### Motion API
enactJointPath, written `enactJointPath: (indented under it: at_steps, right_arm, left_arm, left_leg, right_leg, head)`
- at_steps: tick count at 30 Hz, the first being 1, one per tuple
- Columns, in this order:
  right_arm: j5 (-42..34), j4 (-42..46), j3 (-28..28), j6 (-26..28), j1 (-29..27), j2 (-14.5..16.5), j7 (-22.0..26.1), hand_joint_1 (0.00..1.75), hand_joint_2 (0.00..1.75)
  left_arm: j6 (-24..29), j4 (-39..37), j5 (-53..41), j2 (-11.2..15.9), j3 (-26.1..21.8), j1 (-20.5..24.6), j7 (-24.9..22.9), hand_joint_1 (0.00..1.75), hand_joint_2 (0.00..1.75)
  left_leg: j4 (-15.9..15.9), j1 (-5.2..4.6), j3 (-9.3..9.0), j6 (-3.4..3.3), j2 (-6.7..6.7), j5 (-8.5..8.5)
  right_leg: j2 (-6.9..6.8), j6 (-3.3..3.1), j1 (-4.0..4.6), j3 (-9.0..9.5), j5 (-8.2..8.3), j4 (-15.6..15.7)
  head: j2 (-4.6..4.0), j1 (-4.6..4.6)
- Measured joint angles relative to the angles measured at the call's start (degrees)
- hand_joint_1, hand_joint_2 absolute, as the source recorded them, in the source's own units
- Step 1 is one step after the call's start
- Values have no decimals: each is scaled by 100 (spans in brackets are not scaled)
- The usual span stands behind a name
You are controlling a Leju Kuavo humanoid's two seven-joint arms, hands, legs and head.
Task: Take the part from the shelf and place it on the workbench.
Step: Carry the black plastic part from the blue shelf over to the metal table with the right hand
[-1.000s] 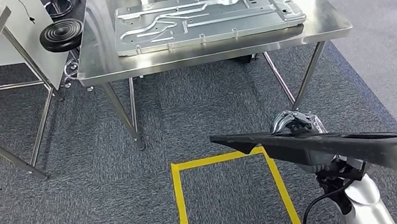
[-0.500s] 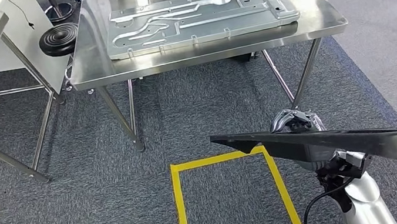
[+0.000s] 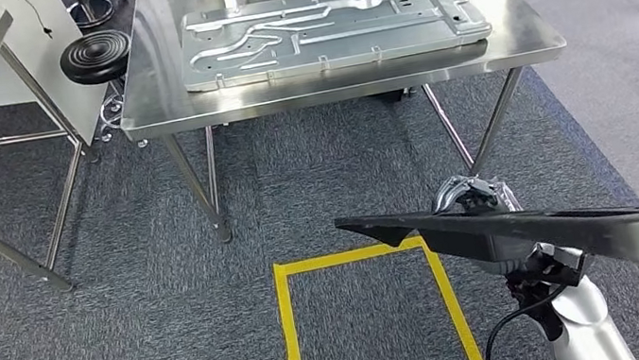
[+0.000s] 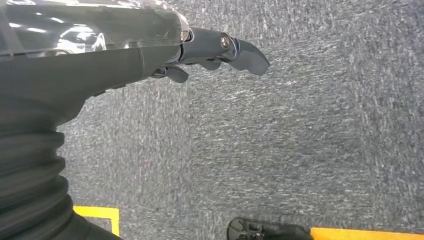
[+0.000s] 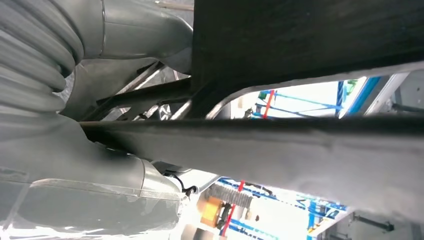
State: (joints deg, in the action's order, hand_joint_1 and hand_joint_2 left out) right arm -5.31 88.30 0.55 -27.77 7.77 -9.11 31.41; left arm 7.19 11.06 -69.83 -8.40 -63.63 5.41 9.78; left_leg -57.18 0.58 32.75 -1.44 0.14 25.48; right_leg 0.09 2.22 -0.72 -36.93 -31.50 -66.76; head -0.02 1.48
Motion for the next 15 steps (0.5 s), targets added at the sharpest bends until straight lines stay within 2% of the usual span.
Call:
enactJointPath:
  at_steps: [1,2,3,4,6,7,9,10,12,13,15]
  right_arm:
    - [-1,-5,-3,-1,-3,0,-1,124,175]
    - [-1,-13,-6,-1,-7,1,-1,124,175]
    - [-1,-21,-9,-1,-6,1,-2,124,175]
    - [0,-27,-13,0,0,2,-3,124,175]
    - [1,-29,-20,5,16,2,-4,124,175]
    - [2,-28,-25,7,22,2,-4,124,175]
    - [2,-26,-32,8,23,2,-4,124,175]
    - [2,-25,-33,8,22,2,-4,124,175]
    - [2,-25,-34,9,26,3,-4,124,175]
    - [2,-24,-34,9,33,4,-4,124,175]
    - [2,-23,-36,11,46,7,-4,124,175]
  left_arm:
    - [-3,0,1,1,0,-1,3,0,175]
    - [-7,0,3,0,0,-3,5,0,175]
    - [-10,0,4,-1,0,-6,8,0,175]
    - [-15,0,4,-1,0,-6,12,0,175]
    - [-24,0,-1,-2,0,-2,17,0,175]
    - [-28,0,-4,-2,1,2,19,0,175]
    - [-38,0,-8,-2,2,8,17,0,175]
    - [-43,0,-8,-2,2,11,15,0,175]
    - [-49,0,-10,-1,2,20,8,0,175]
    - [-49,0,-10,-1,3,28,5,0,175]
    - [-50,0,-12,-2,4,37,2,0,175]
  left_leg:
    - [-1,-2,1,-9,1,5]
    - [-2,-4,0,-13,1,9]
    - [-3,-4,-4,-14,-1,15]
    - [-7,-4,-13,-8,-4,22]
    - [-15,-5,-41,19,-12,44]
    - [-27,-14,-46,44,-15,59]
    - [-34,-24,-44,103,-14,77]
    - [-33,-24,-41,137,-11,83]
    - [-77,-15,-31,201,0,135]
    - [-214,-12,22,226,1,218]
    - [-865,3,324,267,-3,531]
  right_leg:
    - [0,17,-9,-194,-141,-373]
    - [-1,30,-16,-329,-188,-618]
    - [-1,38,-22,-373,-130,-669]
    - [-3,40,-29,-306,28,-497]
    - [-9,6,-35,43,418,241]
    - [-12,-24,-23,206,528,585]
    - [-13,-84,13,347,553,893]
    - [-8,-110,30,346,542,911]
    - [-3,-174,3,374,550,951]
    - [-6,-206,-11,403,555,981]
    - [-17,-255,-13,457,542,1011]
  head:
    - [0,1]
    - [0,1]
    - [0,1]
    - [0,1]
    - [1,1]
    - [1,1]
    - [1,1]
    - [0,1]
    - [1,1]
    - [1,1]
    - [1,2]
